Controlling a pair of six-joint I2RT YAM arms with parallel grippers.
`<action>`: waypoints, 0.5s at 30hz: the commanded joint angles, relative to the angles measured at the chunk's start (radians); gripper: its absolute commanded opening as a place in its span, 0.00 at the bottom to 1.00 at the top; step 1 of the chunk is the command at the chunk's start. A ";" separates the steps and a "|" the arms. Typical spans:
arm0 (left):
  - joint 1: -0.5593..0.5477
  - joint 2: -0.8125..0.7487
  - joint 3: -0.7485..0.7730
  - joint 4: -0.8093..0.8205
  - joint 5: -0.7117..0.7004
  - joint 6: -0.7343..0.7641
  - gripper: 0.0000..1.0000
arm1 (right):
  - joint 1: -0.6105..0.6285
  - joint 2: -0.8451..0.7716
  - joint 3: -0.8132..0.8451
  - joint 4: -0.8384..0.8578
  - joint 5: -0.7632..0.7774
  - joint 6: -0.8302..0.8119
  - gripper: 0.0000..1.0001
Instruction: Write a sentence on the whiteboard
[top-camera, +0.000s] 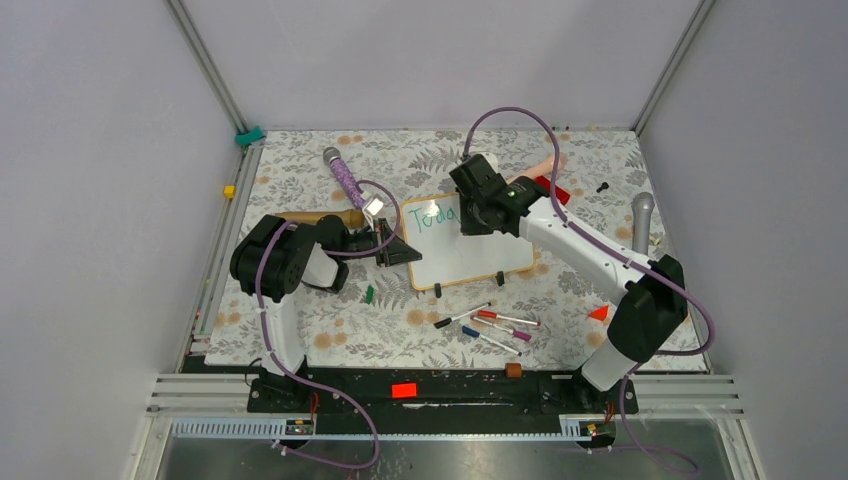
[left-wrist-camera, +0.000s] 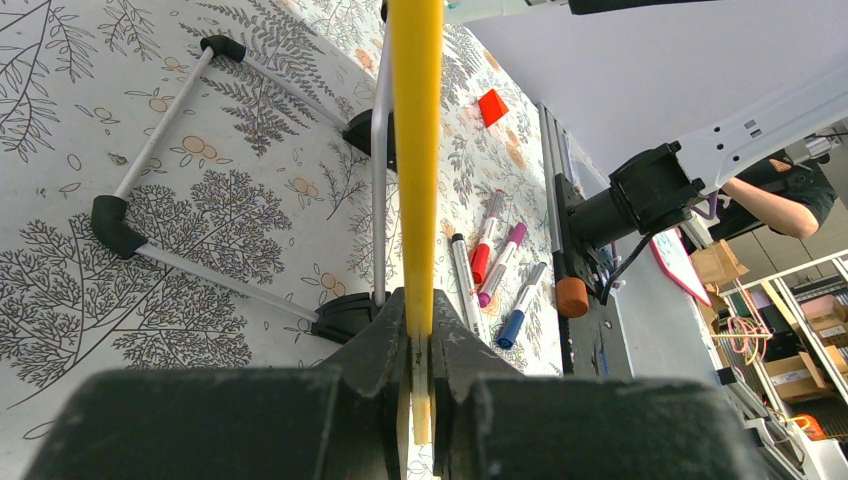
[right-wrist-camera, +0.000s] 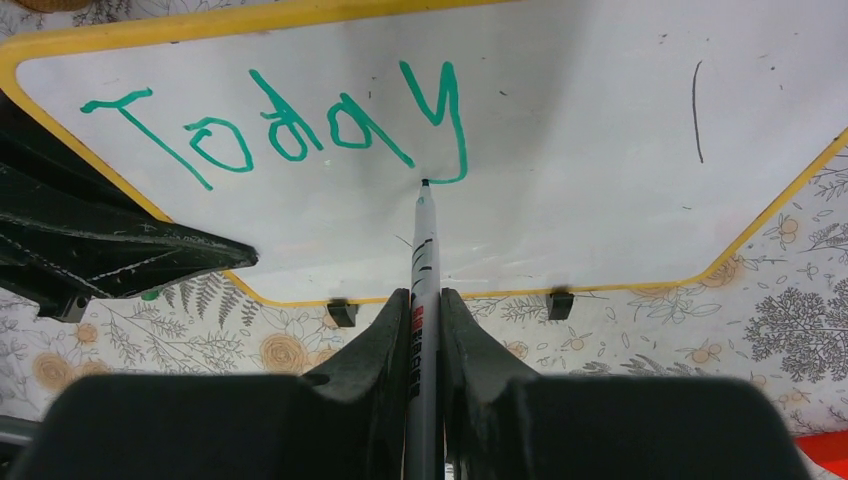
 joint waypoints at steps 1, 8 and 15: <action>-0.005 -0.025 0.002 0.087 0.060 0.017 0.00 | -0.010 -0.019 0.042 0.079 -0.016 0.000 0.00; -0.002 -0.023 0.005 0.087 0.061 0.013 0.00 | -0.011 -0.188 -0.085 0.063 -0.021 0.003 0.00; 0.001 -0.025 0.002 0.087 0.063 0.013 0.00 | -0.015 -0.262 -0.166 0.061 0.034 -0.015 0.00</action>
